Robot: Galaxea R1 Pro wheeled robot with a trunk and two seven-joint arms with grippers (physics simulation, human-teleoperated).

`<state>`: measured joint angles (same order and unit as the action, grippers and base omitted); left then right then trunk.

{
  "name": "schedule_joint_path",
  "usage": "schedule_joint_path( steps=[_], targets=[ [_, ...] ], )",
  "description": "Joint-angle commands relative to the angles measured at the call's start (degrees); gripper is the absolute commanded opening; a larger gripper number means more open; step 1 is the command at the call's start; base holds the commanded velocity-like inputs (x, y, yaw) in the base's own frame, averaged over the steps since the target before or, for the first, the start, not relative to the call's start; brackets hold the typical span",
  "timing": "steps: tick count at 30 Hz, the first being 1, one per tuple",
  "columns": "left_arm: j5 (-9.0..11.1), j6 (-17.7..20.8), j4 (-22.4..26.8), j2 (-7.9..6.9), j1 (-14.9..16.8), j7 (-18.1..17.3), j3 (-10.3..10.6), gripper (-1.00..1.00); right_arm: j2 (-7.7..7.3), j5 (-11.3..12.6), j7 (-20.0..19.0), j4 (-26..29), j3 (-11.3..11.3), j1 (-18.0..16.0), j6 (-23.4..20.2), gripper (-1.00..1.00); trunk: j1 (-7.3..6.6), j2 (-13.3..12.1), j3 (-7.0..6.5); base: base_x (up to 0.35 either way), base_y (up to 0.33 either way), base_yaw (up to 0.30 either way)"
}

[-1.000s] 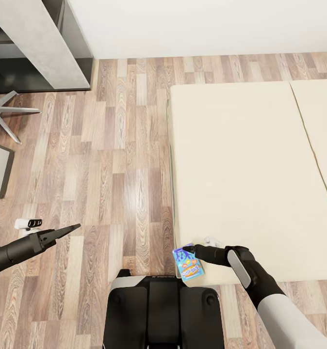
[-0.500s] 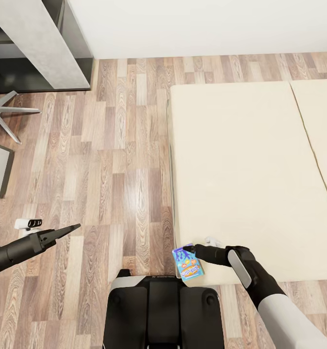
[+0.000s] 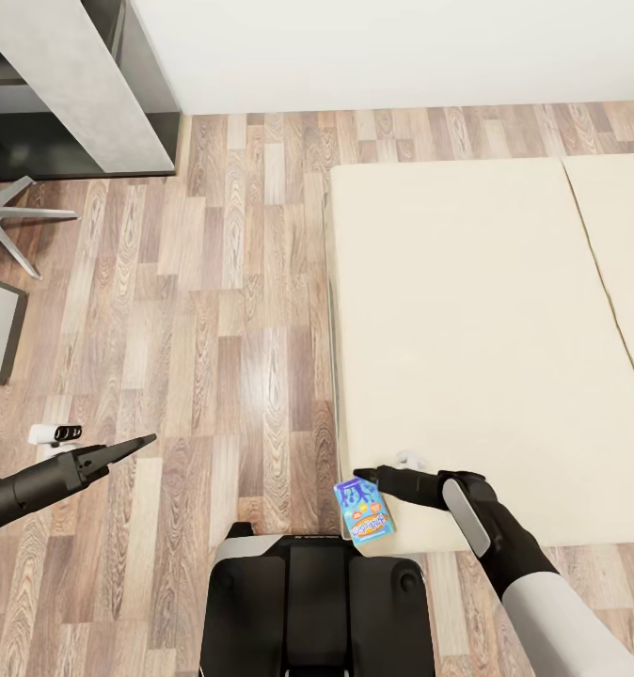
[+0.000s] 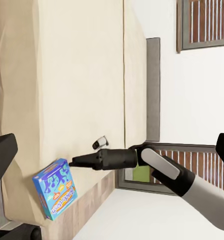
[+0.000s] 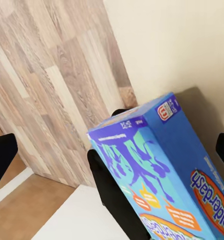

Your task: Put all the toys in the child's room - the three board games (two on the bed and one on the table), the two jigsaw puzzles on the table, and the tennis ball on the table - inside the toy box on the table in the child's room.

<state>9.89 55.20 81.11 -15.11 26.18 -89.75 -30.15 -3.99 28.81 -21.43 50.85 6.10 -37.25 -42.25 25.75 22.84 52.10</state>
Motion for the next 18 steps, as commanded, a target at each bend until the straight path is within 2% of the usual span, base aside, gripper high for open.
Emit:
schedule_joint_path(
  steps=[1, 18],
  targets=[
    [-0.07, 0.61, 0.01, -0.01, 0.01, -0.26, -0.01, 1.00, -0.05, -0.02, -0.10, 0.20, 0.11, 0.00, -0.20, 1.00, 0.03, 0.09, 0.06, 0.000, 0.000, 0.000],
    [-0.08, 0.61, 0.04, -0.01, 0.01, -0.26, -0.03, 1.00, -0.11, 0.01, -0.10, 0.68, 0.12, 0.14, -0.25, 1.00, 0.03, 0.09, 0.06, 0.000, 0.000, 0.000]
  ],
)
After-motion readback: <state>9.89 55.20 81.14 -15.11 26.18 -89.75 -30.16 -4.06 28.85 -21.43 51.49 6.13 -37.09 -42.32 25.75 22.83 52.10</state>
